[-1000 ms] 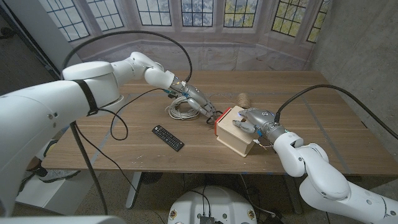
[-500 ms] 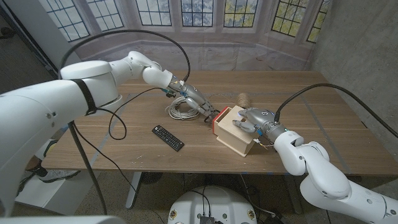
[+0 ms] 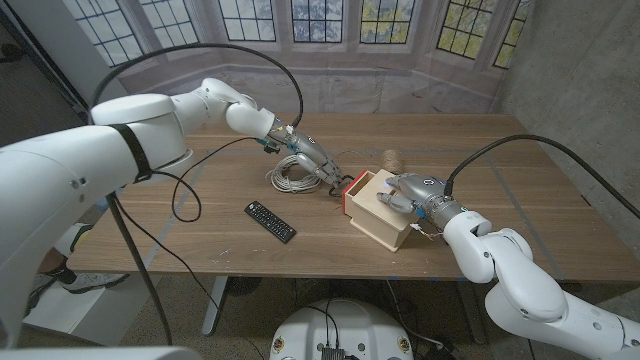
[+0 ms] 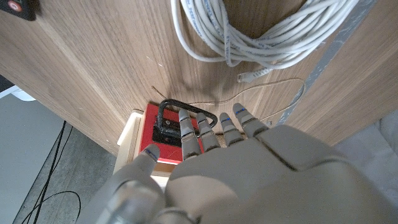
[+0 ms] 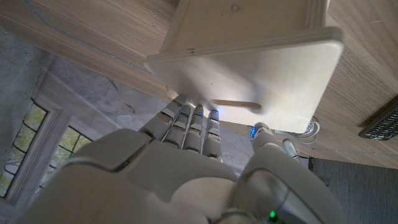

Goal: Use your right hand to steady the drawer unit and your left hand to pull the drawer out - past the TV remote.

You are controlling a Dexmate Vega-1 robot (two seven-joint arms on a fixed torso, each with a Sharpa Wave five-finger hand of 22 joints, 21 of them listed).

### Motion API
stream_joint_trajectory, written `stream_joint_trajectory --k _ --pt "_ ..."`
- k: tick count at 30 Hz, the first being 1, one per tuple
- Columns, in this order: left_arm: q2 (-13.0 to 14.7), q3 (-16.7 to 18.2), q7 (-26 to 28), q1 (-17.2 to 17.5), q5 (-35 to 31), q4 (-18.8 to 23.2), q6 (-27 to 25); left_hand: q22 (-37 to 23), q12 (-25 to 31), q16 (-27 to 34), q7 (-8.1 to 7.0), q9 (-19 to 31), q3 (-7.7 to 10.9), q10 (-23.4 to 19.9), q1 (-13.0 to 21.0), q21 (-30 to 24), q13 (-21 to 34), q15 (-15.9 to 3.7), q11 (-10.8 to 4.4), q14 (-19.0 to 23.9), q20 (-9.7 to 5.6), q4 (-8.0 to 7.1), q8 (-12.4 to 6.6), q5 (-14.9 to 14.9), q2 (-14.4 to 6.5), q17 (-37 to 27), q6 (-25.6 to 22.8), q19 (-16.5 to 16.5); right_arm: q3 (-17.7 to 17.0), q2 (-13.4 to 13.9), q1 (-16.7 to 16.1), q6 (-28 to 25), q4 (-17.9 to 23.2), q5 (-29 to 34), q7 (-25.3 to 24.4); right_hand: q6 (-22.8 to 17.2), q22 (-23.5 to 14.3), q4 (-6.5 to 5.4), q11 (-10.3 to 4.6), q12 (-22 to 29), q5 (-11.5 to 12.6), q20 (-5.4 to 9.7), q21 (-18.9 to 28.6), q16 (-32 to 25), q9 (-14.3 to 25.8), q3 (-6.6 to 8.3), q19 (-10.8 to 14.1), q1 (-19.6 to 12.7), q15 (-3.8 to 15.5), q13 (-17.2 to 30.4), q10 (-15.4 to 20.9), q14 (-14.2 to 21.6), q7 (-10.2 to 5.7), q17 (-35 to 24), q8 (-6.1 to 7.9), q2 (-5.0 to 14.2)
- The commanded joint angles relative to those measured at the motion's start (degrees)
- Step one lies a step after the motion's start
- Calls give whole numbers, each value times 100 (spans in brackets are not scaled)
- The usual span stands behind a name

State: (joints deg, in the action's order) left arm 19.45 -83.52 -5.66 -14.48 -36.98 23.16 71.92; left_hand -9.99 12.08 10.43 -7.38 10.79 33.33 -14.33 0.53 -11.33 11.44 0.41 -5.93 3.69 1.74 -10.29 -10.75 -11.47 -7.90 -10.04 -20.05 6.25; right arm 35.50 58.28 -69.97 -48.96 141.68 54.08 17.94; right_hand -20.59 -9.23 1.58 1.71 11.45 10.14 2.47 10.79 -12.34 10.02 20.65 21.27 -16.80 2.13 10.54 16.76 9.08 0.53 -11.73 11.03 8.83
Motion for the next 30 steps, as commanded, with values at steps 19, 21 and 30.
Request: stream_joint_trajectory --k 19,21,30 --pt "240 357 -631 115 176 109 199 -22 19 12 -30 9 -16 -28 12 -25 -4 -44 -1 58 -16 10 -15 -30 -72 -11 31 77 -133 -117 -208 167 -95 183 -139 -112 -29 -2 -10 18 38 60 30 -26 28 80 114 74 21 9 89 90 -7 4 27 -22" --pt "259 365 -676 116 185 103 210 -22 19 13 -28 9 -17 -26 12 -26 -4 -46 0 60 -16 9 -17 -30 -73 -11 29 78 -154 -104 -218 212 -100 175 -162 -113 -29 -1 -14 16 38 65 31 -24 28 83 121 76 18 9 91 92 -2 5 25 -24" --pt "312 301 -732 25 91 40 195 -22 22 12 -28 9 -18 -32 12 -25 -4 -47 1 60 -18 8 -18 -31 -77 -12 33 80 -168 -166 -203 248 -120 217 -111 -128 -29 -4 -19 11 39 69 29 -19 28 94 132 88 30 9 99 105 -5 5 22 -25"
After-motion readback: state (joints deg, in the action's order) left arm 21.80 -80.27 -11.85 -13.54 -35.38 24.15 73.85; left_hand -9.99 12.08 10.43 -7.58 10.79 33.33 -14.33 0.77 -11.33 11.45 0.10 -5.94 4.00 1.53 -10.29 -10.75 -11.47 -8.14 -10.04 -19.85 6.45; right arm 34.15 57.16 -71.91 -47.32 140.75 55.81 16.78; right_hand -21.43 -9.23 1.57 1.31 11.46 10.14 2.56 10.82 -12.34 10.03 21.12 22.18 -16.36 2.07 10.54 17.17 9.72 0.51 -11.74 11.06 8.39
